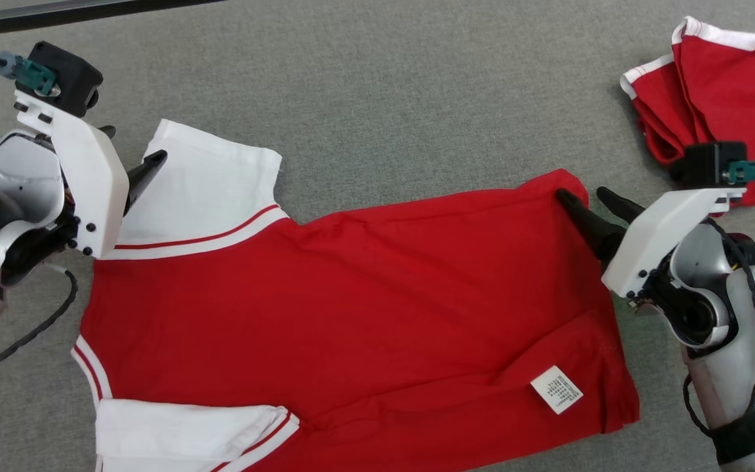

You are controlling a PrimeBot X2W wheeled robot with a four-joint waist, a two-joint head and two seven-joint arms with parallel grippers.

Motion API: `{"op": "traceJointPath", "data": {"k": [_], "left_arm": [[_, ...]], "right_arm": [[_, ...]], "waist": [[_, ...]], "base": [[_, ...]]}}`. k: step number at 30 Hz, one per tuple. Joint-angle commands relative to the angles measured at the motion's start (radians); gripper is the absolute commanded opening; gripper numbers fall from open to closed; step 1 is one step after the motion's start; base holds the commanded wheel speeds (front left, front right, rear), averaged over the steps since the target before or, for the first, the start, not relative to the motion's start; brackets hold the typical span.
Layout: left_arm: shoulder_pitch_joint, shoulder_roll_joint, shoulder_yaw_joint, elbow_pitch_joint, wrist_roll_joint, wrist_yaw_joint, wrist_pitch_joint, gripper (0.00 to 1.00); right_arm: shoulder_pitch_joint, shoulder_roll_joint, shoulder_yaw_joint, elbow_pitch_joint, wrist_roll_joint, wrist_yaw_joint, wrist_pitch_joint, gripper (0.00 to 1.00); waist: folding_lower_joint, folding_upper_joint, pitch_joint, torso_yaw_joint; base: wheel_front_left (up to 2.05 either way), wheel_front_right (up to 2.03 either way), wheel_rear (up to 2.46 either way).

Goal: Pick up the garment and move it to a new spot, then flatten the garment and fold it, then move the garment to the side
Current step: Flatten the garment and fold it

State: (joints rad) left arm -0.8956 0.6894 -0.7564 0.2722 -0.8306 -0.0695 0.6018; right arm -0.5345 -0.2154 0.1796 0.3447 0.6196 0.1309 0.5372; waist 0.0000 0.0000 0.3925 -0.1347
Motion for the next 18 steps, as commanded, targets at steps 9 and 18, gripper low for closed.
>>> {"op": "traceJointPath", "data": {"k": [9, 18], "left_arm": [[-0.145, -0.038, -0.054, 0.187, -0.034, -0.056, 0.073, 1.00], [-0.186, -0.045, -0.097, 0.294, -0.059, -0.062, 0.079, 0.23]], "right_arm": [[-0.108, 0.003, 0.141, 0.090, 0.071, 0.000, -0.056, 1.00], [-0.162, 0.002, 0.258, 0.143, 0.138, 0.000, -0.103, 0.05]], "waist": [[0.0000, 0.0000, 0.082, -0.062], [0.0000, 0.0000, 0.096, -0.084]], "base": [[0.00, 0.00, 0.00], [0.00, 0.00, 0.00]]}}
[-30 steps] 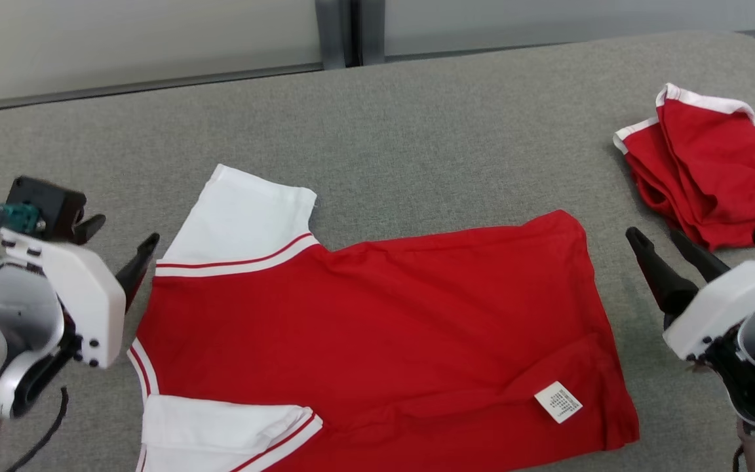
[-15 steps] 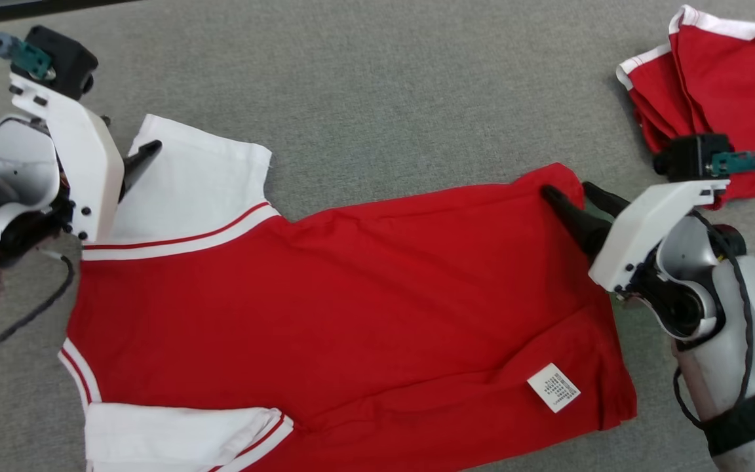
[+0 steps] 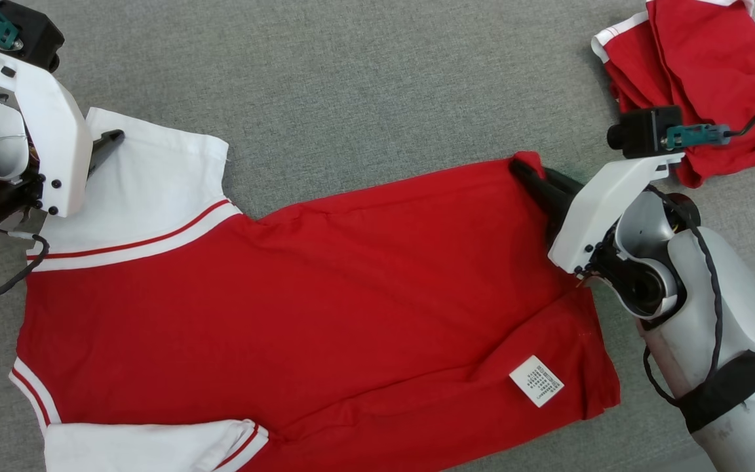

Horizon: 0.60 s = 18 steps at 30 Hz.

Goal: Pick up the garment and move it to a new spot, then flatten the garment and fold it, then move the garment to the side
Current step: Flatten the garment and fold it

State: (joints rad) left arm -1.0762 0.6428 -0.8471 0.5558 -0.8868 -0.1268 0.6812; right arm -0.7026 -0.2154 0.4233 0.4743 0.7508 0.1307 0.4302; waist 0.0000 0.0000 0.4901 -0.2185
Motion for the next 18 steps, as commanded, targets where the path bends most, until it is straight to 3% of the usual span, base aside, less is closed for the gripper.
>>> {"op": "traceJointPath", "data": {"k": [1, 18], "left_arm": [[-0.010, 0.002, -0.011, 0.018, -0.004, -0.003, -0.005, 0.00], [0.031, -0.002, -0.062, 0.039, -0.088, -0.003, -0.128, 0.00]], "right_arm": [[0.001, -0.002, 0.022, 0.019, 0.015, 0.000, -0.005, 0.00], [0.023, -0.060, 0.058, 0.125, 0.084, 0.000, -0.154, 0.00]], "waist": [[0.0000, 0.0000, -0.004, 0.000], [0.0000, 0.0000, -0.142, 0.059]], "base": [[0.00, 0.00, 0.00], [0.00, 0.00, 0.00]]}}
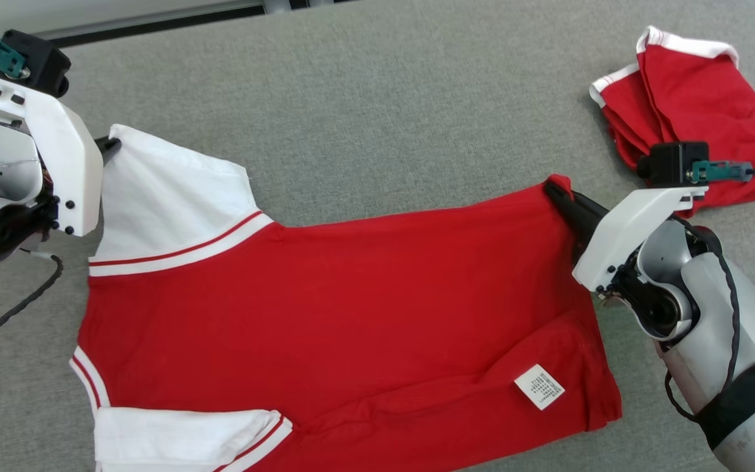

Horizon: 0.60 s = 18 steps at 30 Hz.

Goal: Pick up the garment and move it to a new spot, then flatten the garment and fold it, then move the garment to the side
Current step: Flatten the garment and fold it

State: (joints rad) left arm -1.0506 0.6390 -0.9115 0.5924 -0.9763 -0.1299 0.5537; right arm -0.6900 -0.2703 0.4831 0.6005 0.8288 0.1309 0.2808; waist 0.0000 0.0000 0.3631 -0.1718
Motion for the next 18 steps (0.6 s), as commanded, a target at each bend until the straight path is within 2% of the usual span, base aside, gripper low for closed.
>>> {"op": "traceJointPath", "data": {"k": [1, 7, 12, 16, 17, 18], "left_arm": [[0.009, 0.003, -0.002, -0.006, -0.005, 0.000, -0.007, 0.00], [0.053, 0.022, -0.036, -0.055, -0.059, 0.000, -0.007, 0.00], [0.121, 0.075, -0.073, -0.169, -0.127, 0.000, 0.013, 0.00], [0.169, 0.140, -0.099, -0.273, -0.178, 0.000, 0.066, 0.00], [0.169, 0.140, -0.099, -0.273, -0.178, 0.000, 0.066, 0.00], [0.198, 0.169, -0.106, -0.320, -0.203, 0.000, 0.093, 0.00]], "right_arm": [[0.013, -0.008, 0.000, 0.004, 0.008, 0.000, -0.008, 0.00], [0.038, -0.027, 0.013, 0.033, 0.015, 0.000, -0.033, 0.00], [0.077, -0.045, 0.033, 0.062, 0.030, 0.000, -0.053, 0.00], [0.104, -0.068, 0.053, 0.074, 0.038, 0.000, -0.045, 0.00], [0.104, -0.068, 0.053, 0.074, 0.038, 0.000, -0.045, 0.00], [0.117, -0.080, 0.069, 0.073, 0.043, 0.000, -0.036, 0.00]], "waist": [[0.0000, 0.0000, -0.025, 0.016], [0.0000, 0.0000, -0.100, 0.041], [0.0000, 0.0000, -0.183, 0.074], [0.0000, 0.0000, -0.229, 0.092], [0.0000, 0.0000, -0.229, 0.092], [0.0000, 0.0000, -0.247, 0.100]], "base": [[0.00, 0.00, 0.00], [0.00, 0.00, 0.00], [0.00, 0.00, 0.00], [0.00, 0.00, 0.00], [0.00, 0.00, 0.00], [0.00, 0.00, 0.00]]}}
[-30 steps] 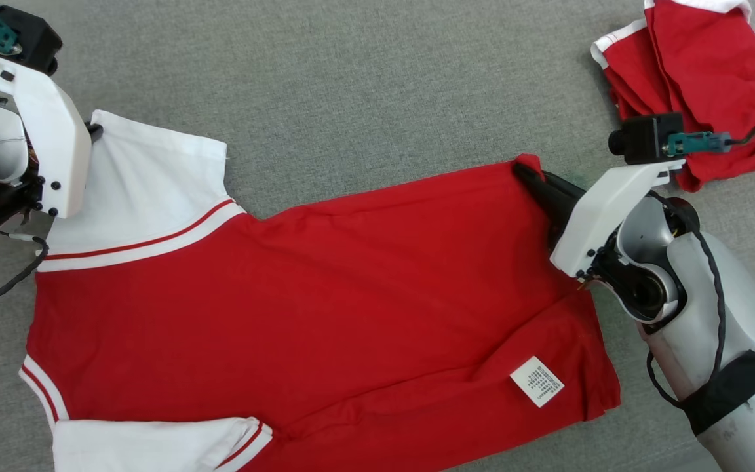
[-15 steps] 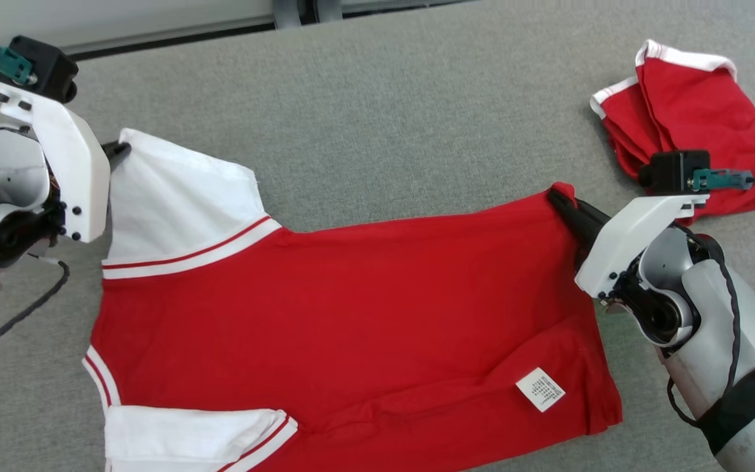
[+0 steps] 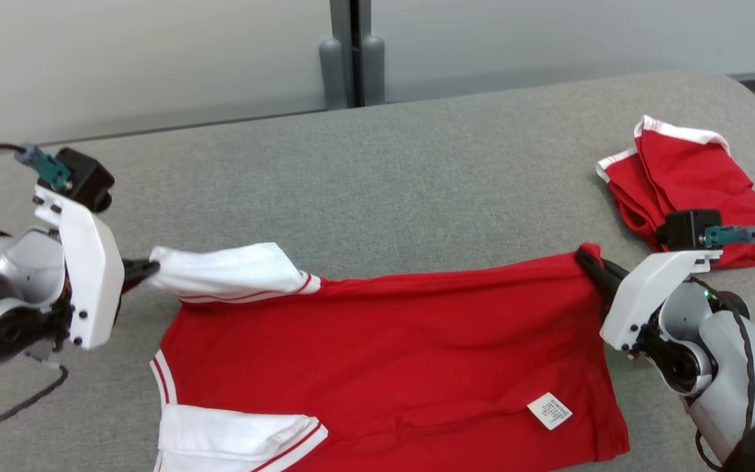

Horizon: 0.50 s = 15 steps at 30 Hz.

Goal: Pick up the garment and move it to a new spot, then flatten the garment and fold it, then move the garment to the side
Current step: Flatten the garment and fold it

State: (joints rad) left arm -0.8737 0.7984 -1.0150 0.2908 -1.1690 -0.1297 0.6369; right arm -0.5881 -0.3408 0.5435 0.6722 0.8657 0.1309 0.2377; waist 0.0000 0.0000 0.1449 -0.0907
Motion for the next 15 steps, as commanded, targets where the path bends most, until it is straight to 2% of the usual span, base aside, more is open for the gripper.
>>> {"op": "traceJointPath", "data": {"k": [1, 4, 8, 15], "left_arm": [[0.034, 0.027, -0.004, -0.040, -0.025, 0.002, 0.024, 0.00], [0.085, 0.082, -0.015, -0.135, -0.088, 0.027, 0.092, 0.00], [0.129, 0.125, -0.028, -0.218, -0.131, 0.060, 0.141, 0.00], [0.188, 0.159, -0.049, -0.298, -0.190, 0.099, 0.191, 0.00]], "right_arm": [[0.021, -0.017, 0.018, -0.002, 0.007, 0.000, 0.010, 0.00], [0.037, -0.044, 0.053, -0.012, 0.021, 0.000, 0.033, 0.00], [0.049, -0.072, 0.096, -0.027, 0.043, 0.000, 0.073, 0.00], [0.060, -0.118, 0.146, -0.052, 0.090, 0.000, 0.170, 0.00]], "waist": [[0.0000, 0.0000, -0.037, 0.023], [0.0000, 0.0000, -0.058, 0.037], [0.0000, 0.0000, -0.070, 0.048], [0.0000, 0.0000, -0.078, 0.054]], "base": [[0.00, 0.00, 0.00], [0.00, 0.00, 0.00], [0.00, 0.00, 0.00], [0.00, 0.00, 0.00]]}}
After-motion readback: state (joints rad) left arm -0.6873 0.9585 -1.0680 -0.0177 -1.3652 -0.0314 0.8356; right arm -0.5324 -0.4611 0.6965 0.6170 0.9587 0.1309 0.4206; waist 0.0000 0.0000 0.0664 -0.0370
